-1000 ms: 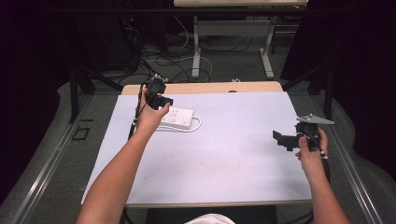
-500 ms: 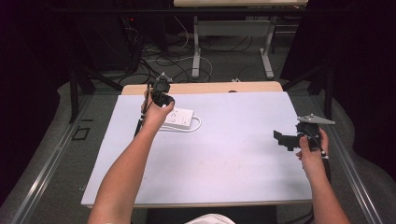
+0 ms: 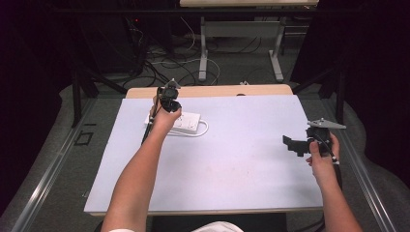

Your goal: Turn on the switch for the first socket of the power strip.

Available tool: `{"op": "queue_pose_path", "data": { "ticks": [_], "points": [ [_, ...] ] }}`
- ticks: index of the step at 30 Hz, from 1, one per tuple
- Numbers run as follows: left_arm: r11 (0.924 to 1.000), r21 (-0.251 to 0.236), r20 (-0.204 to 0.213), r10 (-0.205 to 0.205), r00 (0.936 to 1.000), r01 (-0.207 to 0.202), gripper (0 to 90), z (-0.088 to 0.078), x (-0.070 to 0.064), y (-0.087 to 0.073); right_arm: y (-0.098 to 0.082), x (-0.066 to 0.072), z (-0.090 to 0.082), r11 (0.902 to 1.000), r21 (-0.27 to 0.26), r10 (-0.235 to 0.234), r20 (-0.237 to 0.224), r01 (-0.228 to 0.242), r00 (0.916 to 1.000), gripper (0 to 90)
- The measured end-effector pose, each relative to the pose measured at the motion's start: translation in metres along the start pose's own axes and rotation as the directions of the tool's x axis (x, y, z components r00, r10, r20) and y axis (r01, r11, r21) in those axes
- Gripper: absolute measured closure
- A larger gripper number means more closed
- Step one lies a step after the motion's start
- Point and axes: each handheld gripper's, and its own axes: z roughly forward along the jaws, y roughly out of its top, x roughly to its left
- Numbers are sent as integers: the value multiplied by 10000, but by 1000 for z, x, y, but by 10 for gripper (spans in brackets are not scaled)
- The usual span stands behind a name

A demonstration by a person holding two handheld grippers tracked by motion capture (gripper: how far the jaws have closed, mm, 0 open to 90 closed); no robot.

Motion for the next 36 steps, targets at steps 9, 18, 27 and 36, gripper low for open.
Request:
{"op": "queue_pose_path", "data": {
  "ticks": [9, 18, 27, 36],
  "points": [
    [9985, 422, 73, -357, 9993, 353, 897, 18, 4, -4, 0, 0, 1, 10000, -25, 4, -27, -4, 10000, 0],
    [9966, 588, 210, -583, 9981, 569, 898, 26, 3, -7, -1, 1, 2, 10000, 8, 84, -51, -84, 10000, 0],
    [9956, 901, -10, -270, 9996, 269, 896, 33, -1, -8, -1, 0, 2, 9999, 106, -17, -141, 19, 9999, 0],
    [9947, 963, -47, -348, 9994, 351, 891, 39, 0, -11, -1, 0, 2, 10000, 54, -10, -119, 10, 9999, 0]
  ]
}}
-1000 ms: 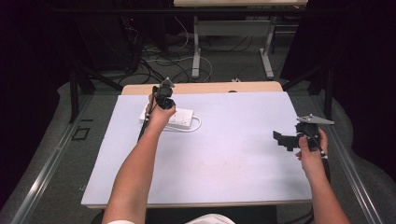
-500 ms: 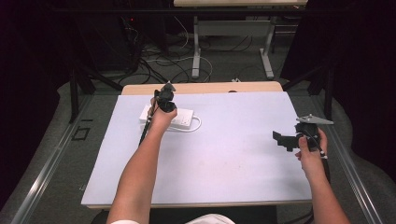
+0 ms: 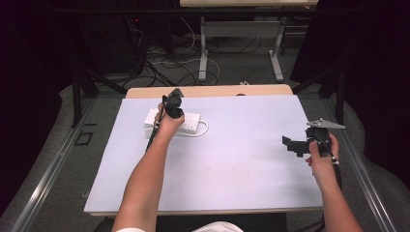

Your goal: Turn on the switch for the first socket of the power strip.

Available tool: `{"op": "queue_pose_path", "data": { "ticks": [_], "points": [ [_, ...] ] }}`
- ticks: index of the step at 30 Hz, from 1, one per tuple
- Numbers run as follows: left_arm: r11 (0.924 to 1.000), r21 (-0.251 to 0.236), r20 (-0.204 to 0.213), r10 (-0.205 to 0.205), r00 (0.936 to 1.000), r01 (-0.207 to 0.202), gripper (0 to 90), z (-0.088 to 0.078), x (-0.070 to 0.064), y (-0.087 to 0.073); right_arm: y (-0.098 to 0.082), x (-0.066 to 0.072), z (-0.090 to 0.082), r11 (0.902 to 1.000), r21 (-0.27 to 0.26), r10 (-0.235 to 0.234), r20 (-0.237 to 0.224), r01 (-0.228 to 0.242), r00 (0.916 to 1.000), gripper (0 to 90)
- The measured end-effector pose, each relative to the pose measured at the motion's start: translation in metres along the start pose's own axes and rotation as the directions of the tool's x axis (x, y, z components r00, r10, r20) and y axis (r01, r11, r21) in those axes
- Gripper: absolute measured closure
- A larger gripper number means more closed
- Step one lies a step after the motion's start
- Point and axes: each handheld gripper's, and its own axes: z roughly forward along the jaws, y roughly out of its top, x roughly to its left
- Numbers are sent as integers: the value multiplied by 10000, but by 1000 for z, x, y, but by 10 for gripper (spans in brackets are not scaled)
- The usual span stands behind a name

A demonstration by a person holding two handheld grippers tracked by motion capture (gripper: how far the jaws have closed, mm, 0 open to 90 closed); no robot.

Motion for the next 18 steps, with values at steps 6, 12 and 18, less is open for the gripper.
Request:
{"op": "queue_pose_path", "data": {
  "ticks": [6, 12, 18],
  "points": [
    [9998, 104, 41, -163, 9999, 163, 883, 4, 4, -3, 0, 1, 1, 10000, 63, -24, -99, 25, 9999, 0],
    [9999, 82, 144, -116, 9998, 115, 869, 5, 3, -3, -1, 1, 2, 10000, 70, -43, -102, 43, 9999, 0],
    [9999, 133, 9, -22, 10000, 22, 858, 6, 2, -3, -1, 1, 2, 9999, 81, -95, -114, 96, 9999, 0]
  ]
}}
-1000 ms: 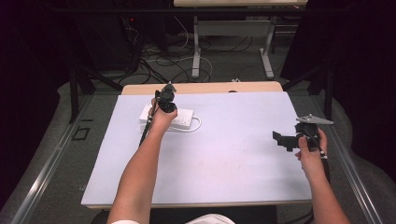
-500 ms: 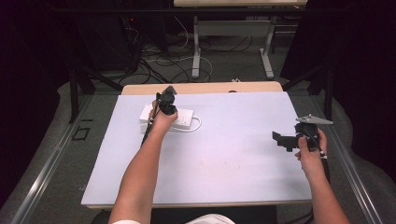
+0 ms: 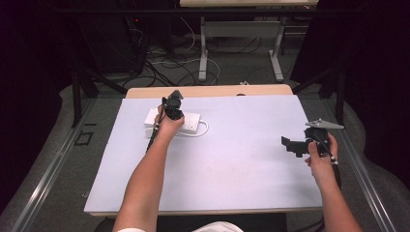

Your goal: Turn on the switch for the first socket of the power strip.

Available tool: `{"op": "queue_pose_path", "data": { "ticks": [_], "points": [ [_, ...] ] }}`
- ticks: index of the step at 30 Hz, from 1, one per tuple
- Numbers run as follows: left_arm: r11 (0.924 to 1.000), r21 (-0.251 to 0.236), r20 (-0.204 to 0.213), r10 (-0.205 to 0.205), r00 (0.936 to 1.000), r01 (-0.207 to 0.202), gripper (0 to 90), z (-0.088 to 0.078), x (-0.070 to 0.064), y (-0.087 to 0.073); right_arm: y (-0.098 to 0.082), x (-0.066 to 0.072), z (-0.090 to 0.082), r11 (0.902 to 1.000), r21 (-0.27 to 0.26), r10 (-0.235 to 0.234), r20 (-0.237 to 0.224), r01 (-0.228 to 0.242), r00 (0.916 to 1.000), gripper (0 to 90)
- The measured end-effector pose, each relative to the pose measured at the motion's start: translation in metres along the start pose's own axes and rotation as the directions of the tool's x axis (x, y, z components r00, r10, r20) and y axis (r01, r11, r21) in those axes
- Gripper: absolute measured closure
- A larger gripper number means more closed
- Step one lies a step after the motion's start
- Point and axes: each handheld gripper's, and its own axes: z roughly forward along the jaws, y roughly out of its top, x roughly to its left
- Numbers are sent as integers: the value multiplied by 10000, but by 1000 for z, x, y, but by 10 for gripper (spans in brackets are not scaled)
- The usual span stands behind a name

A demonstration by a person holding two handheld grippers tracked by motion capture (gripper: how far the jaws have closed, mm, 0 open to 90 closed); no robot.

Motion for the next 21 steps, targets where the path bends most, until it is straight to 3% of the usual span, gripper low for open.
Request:
{"op": "queue_pose_path", "data": {
  "ticks": [21],
  "points": [
    [9999, -19, -95, -111, 9999, 110, 870, 0, 0, -1, -1, 2, 2, 10000, 58, -19, -41, 19, 10000, 0]
  ]
}}
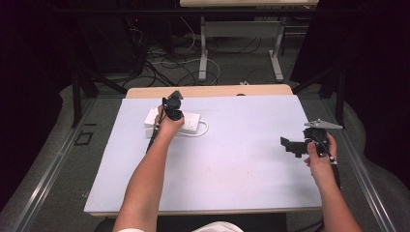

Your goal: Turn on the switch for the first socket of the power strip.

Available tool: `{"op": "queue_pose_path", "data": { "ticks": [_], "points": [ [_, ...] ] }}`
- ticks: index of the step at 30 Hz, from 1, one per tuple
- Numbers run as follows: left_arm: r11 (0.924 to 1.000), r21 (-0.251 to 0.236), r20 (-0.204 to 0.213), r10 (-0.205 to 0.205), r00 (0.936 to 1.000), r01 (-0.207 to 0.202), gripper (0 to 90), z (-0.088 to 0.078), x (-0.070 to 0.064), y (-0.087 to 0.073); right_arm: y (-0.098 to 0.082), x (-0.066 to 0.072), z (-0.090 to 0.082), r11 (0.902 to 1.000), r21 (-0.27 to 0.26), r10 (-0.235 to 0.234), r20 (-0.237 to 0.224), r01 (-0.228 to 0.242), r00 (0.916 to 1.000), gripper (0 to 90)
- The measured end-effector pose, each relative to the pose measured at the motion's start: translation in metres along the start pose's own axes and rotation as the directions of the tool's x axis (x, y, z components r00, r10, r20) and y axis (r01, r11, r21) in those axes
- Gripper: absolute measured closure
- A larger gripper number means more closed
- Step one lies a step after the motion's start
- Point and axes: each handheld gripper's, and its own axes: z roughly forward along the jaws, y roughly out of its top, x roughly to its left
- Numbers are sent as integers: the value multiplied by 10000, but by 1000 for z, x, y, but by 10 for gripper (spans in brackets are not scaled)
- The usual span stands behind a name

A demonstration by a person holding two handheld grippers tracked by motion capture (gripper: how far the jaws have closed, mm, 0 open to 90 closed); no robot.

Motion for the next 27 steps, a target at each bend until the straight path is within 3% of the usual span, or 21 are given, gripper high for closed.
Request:
{"op": "queue_pose_path", "data": {
  "ticks": [15, 17, 27],
  "points": [
    [9999, -119, -62, 101, 9999, -102, 882, 2, -1, -3, 0, 1, 0, 10000, 47, -49, 18, 49, 10000, 0],
    [9995, -317, 6, -16, 10000, 16, 897, 3, -2, -4, 0, 1, 0, 10000, 76, -53, 40, 53, 10000, 0],
    [9994, -342, 61, -49, 10000, 51, 897, 3, -1, -4, -1, 1, 1, 10000, -7, 49, 76, -49, 10000, 0]
  ]
}}
